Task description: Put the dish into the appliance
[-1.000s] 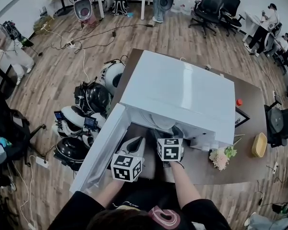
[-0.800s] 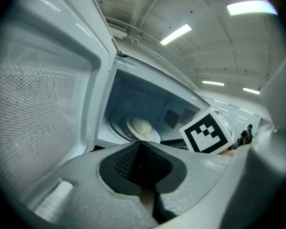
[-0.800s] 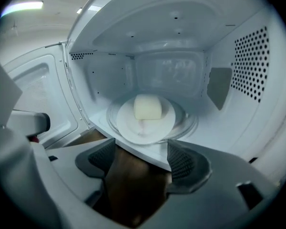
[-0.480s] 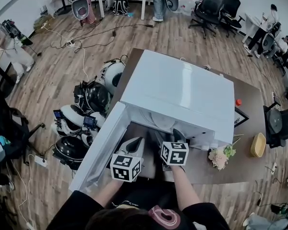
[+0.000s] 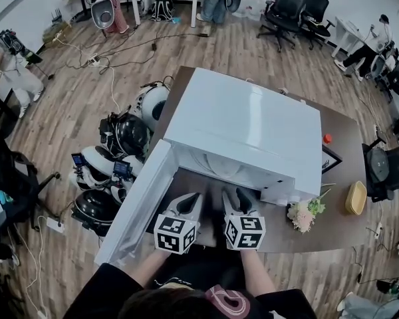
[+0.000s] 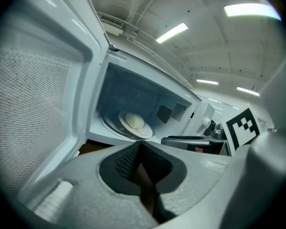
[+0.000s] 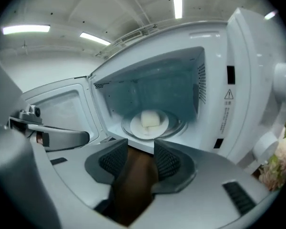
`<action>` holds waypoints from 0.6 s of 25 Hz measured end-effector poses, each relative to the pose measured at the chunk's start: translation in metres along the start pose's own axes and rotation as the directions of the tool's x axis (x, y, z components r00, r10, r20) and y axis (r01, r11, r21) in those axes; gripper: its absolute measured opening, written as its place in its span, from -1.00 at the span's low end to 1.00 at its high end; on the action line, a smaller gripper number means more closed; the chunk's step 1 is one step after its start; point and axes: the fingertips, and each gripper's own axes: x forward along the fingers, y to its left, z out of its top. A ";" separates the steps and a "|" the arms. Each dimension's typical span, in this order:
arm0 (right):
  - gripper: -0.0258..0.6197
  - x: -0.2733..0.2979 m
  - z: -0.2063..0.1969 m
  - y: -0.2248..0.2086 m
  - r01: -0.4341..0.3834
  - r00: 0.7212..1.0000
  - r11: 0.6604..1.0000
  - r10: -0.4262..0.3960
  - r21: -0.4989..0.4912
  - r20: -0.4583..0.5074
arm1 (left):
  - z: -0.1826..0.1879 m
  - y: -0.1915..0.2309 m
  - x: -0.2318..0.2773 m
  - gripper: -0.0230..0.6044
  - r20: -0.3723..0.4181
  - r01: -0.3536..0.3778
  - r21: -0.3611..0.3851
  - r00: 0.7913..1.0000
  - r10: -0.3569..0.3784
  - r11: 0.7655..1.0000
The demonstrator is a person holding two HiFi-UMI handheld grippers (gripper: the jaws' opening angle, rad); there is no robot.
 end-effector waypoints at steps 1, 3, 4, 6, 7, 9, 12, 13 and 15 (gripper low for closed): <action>-0.40 -0.002 0.002 0.001 -0.002 1.000 1.000 0.002 -0.018 0.008 | 0.000 -0.003 0.000 -0.90 0.000 0.011 0.005 1.000 -0.011 1.000; -0.43 -0.006 0.004 0.005 -0.016 1.000 0.999 0.016 -0.030 0.016 | 0.001 -0.006 0.000 -0.90 0.004 0.028 0.009 1.000 -0.028 1.000; -0.44 -0.009 0.004 0.007 -0.020 1.000 0.999 0.021 -0.026 0.020 | 0.000 -0.008 0.000 -0.90 0.004 0.033 0.010 0.999 -0.033 0.999; -0.52 -0.015 0.002 0.009 -0.008 0.999 1.000 0.008 -0.014 0.031 | -0.002 -0.009 -0.001 -0.90 0.002 0.037 0.011 0.999 -0.037 0.999; -0.58 -0.018 0.000 0.009 0.006 0.999 1.000 -0.006 -0.013 0.035 | -0.003 -0.010 -0.001 -0.90 0.001 0.038 0.011 0.999 -0.038 0.999; -0.74 -0.019 -0.008 0.009 0.037 0.999 0.999 -0.036 -0.027 0.027 | -0.007 -0.009 -0.001 -0.90 -0.004 0.038 0.008 0.999 -0.038 0.999; -0.89 -0.013 -0.018 0.011 0.050 0.999 0.997 -0.050 -0.056 -0.003 | -0.010 -0.008 0.001 -0.90 -0.008 0.046 -0.006 0.999 -0.046 0.999; -0.89 -0.012 -0.019 0.012 0.049 0.999 0.997 -0.049 -0.054 -0.007 | -0.012 -0.009 0.002 -0.90 -0.009 0.049 -0.010 0.999 -0.049 0.999; -0.89 -0.010 -0.019 0.014 0.048 0.999 0.998 -0.049 -0.045 -0.005 | -0.013 -0.009 0.003 -0.90 -0.012 0.052 -0.011 0.999 -0.052 0.999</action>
